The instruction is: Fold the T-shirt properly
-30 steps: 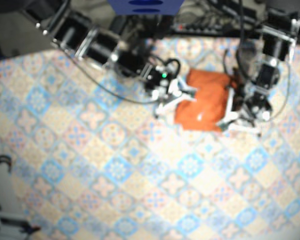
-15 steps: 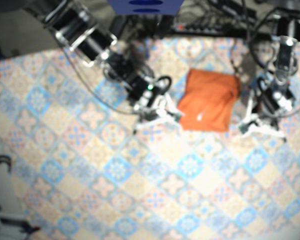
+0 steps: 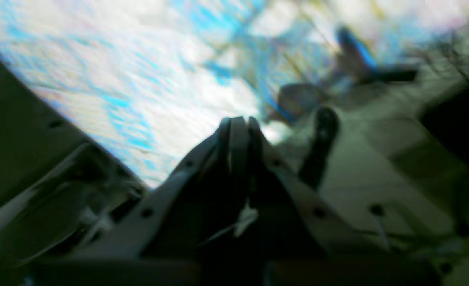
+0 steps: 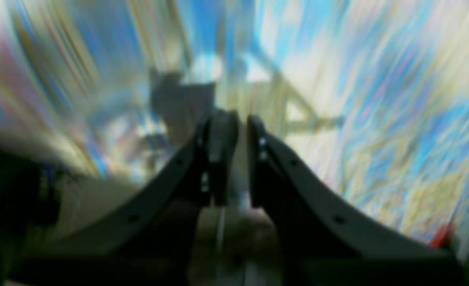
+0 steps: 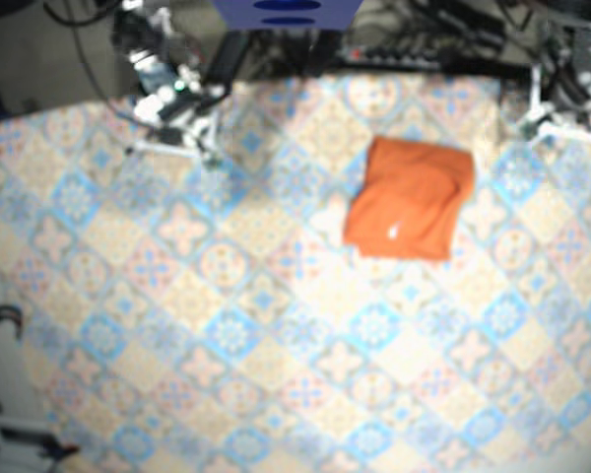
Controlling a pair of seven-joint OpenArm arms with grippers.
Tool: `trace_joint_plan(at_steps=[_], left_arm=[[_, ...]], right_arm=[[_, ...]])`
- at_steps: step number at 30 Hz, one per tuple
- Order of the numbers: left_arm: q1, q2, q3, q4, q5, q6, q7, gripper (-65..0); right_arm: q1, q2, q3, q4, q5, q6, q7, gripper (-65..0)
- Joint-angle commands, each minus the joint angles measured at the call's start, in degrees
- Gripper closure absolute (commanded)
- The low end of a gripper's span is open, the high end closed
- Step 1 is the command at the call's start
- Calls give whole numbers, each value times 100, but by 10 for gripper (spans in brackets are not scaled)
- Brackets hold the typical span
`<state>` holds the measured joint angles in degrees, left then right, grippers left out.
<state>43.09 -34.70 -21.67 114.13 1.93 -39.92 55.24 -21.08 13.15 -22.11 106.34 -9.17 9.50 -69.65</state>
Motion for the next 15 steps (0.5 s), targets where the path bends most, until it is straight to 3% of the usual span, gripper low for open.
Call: trace_joint_plan(at_steps=[1, 5, 9, 15], left_arm=[[302, -95, -246, 82, -66, 67, -43, 0], [1216, -51, -756, 82, -620, 93, -201, 0], [1779, 221, -914, -252, -699, 93, -570, 0], [1876, 362, -563, -2221, -699, 102, -1529, 0]], right_arm=[[-147, 70, 158, 166, -72, -22, 94, -80], [-1044, 351, 642, 280, -81, -22, 94, -80], [-1694, 386, 923, 262, -81, -22, 94, -80], [-2767, 255, 1714, 218, -72, -22, 428, -80]])
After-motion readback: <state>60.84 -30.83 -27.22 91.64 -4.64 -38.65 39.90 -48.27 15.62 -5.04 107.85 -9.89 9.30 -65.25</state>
